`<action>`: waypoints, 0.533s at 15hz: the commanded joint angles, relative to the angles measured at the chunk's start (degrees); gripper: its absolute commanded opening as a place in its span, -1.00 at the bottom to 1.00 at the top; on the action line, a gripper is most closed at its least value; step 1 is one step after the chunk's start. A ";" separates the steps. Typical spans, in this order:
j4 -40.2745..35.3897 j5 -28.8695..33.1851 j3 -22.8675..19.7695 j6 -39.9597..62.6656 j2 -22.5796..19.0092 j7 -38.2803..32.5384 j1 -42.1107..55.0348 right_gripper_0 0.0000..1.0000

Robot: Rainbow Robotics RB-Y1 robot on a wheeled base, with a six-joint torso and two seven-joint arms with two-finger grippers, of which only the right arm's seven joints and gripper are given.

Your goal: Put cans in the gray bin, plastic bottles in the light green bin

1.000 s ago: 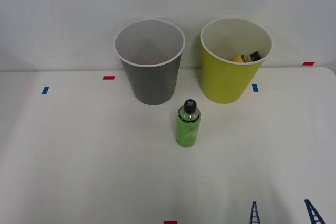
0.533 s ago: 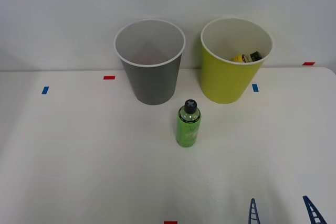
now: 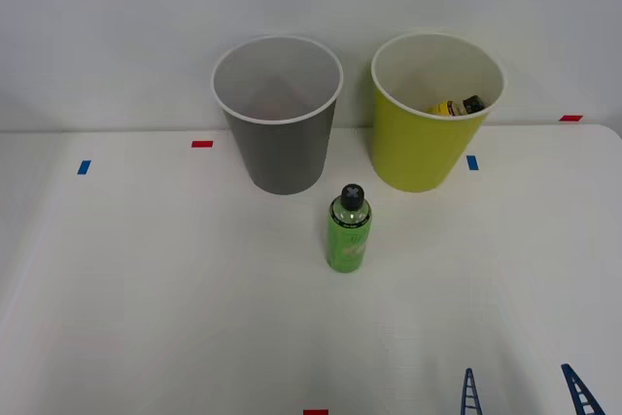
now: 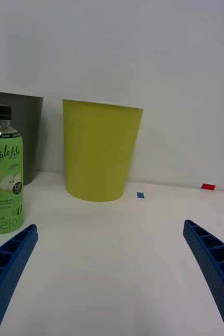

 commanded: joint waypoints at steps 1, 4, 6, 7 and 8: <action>0.01 0.00 0.00 0.01 0.00 0.00 0.00 0.92; 0.01 0.00 0.00 0.01 0.00 0.00 0.00 0.92; 0.01 0.00 0.00 0.01 0.00 0.00 0.00 0.92; 0.01 0.00 0.00 0.01 0.00 0.00 0.00 0.92; 0.01 0.00 0.00 0.01 0.00 0.00 0.00 0.92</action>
